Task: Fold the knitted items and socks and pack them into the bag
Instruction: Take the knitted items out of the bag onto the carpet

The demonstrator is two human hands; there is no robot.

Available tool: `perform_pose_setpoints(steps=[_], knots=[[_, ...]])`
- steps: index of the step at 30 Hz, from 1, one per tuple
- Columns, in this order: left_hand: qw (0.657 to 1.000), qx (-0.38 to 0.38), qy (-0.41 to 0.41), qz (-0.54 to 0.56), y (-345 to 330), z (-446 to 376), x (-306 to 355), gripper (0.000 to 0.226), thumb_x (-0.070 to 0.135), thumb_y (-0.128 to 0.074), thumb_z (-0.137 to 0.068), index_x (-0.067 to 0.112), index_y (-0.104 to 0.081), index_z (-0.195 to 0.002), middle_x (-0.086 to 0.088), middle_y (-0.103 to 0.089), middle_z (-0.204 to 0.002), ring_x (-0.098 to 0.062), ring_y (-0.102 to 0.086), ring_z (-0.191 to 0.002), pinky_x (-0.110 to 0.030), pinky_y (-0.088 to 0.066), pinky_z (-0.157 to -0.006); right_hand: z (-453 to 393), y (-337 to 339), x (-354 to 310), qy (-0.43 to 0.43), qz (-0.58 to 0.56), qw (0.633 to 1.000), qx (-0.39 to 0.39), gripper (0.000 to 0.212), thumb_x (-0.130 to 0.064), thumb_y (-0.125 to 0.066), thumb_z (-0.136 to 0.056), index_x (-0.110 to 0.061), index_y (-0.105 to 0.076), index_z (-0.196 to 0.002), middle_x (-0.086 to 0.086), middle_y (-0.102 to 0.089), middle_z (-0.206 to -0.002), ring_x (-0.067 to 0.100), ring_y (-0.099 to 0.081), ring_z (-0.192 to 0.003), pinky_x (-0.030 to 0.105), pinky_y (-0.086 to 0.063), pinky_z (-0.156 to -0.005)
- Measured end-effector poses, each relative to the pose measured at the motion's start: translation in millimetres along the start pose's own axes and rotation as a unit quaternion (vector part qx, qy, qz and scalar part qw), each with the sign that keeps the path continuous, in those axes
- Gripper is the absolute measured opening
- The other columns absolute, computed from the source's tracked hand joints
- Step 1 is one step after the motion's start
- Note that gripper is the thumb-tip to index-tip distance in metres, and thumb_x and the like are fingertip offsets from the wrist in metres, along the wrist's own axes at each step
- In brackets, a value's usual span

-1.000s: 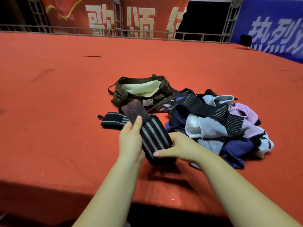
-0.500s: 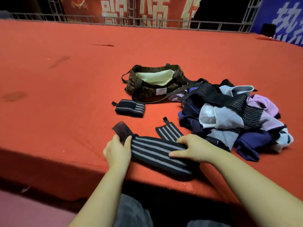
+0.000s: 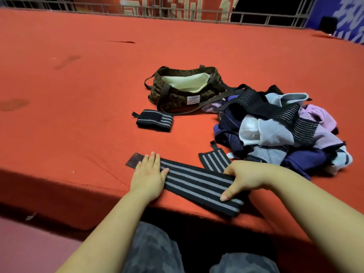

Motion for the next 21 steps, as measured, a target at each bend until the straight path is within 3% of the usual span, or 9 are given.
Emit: perform_pose_setpoints(steps=[4,8,9,11,13,14,18,21], knots=[[1.000,-0.006,0.012,-0.018,0.0,-0.3,3.8,0.060,0.042,-0.023,-0.102,0.011,-0.008,-0.152,-0.006,-0.002,-0.160,-0.022,-0.002,-0.147,-0.037,-0.004,-0.119,24.8,16.5,17.5,-0.016,-0.002,1.000,0.000,0.045,-0.050,-0.085,-0.053,-0.021,-0.071,-0.084,-0.002,-0.074,-0.083,0.019,-0.069,-0.077,0.035,-0.056,-0.077],[0.999,-0.002,0.027,-0.021,10.4,3.4,18.7,0.062,0.041,-0.028,-0.101,0.009,-0.010,-0.151,-0.012,-0.004,-0.159,-0.028,-0.002,-0.146,-0.039,-0.007,-0.119,34.7,21.8,39.2,-0.041,0.003,0.996,0.085,0.028,-0.042,-0.082,-0.066,-0.020,-0.067,-0.073,-0.009,-0.068,-0.068,0.007,-0.060,-0.064,0.023,-0.047,-0.065],[1.000,0.018,-0.008,0.007,13.9,5.4,33.3,0.062,0.040,-0.033,-0.100,0.009,-0.014,-0.150,-0.013,-0.007,-0.159,-0.028,-0.005,-0.146,-0.038,-0.007,-0.119,33.1,18.1,42.7,-0.042,0.001,0.994,0.102,0.027,-0.042,-0.082,-0.066,-0.021,-0.066,-0.072,-0.009,-0.067,-0.068,0.007,-0.060,-0.064,0.023,-0.047,-0.064],[0.983,0.038,-0.152,0.100,16.6,15.5,74.9,0.055,0.037,-0.044,-0.098,0.011,-0.033,-0.145,-0.011,-0.030,-0.152,-0.026,-0.023,-0.142,-0.032,-0.015,-0.117,27.8,10.7,45.7,-0.040,-0.006,0.993,0.115,0.028,-0.041,-0.081,-0.067,-0.019,-0.065,-0.073,-0.006,-0.066,-0.070,0.011,-0.059,-0.066,0.024,-0.046,-0.065],[0.953,-0.010,-0.272,0.136,9.2,29.7,116.7,0.039,0.038,-0.053,-0.093,0.017,-0.053,-0.126,-0.004,-0.052,-0.129,-0.020,-0.044,-0.124,-0.029,-0.029,-0.107,24.7,9.1,48.0,-0.035,-0.010,0.993,0.116,0.030,-0.041,-0.081,-0.068,-0.016,-0.066,-0.075,-0.005,-0.063,-0.069,0.011,-0.056,-0.065,0.024,-0.044,-0.063],[0.948,-0.039,-0.291,0.123,2.0,33.3,130.1,0.034,0.041,-0.056,-0.091,0.019,-0.057,-0.118,-0.002,-0.055,-0.119,-0.019,-0.048,-0.116,-0.029,-0.032,-0.102,25.5,10.0,50.2,-0.035,-0.016,0.994,0.105,0.030,-0.040,-0.081,-0.068,-0.015,-0.067,-0.077,-0.005,-0.063,-0.069,0.010,-0.055,-0.064,0.024,-0.044,-0.063],[0.958,-0.071,-0.251,0.119,-16.7,21.0,134.6,0.035,0.045,-0.067,-0.081,0.019,-0.056,-0.102,0.000,-0.052,-0.106,-0.019,-0.047,-0.106,-0.027,-0.034,-0.096,38.2,10.7,74.9,-0.049,-0.027,0.998,0.032,0.025,-0.038,-0.082,-0.067,-0.019,-0.068,-0.074,-0.007,-0.065,-0.070,0.007,-0.056,-0.065,0.023,-0.046,-0.067],[0.957,-0.075,-0.240,0.147,-19.9,15.5,131.1,0.032,0.042,-0.070,-0.080,0.019,-0.057,-0.098,0.004,-0.050,-0.100,-0.016,-0.048,-0.104,-0.023,-0.033,-0.092,54.8,17.6,104.1,-0.073,-0.032,0.996,0.035,0.034,-0.041,-0.083,-0.065,-0.012,-0.070,-0.076,-0.005,-0.064,-0.068,0.009,-0.053,-0.064,0.027,-0.046,-0.066]])
Point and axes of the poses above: each hand's wrist, its own z-axis away from the middle knuckle, its own y-axis out of the back of the hand, x = y × z, the point moved 3 cm from there along -z, towards the middle knuckle
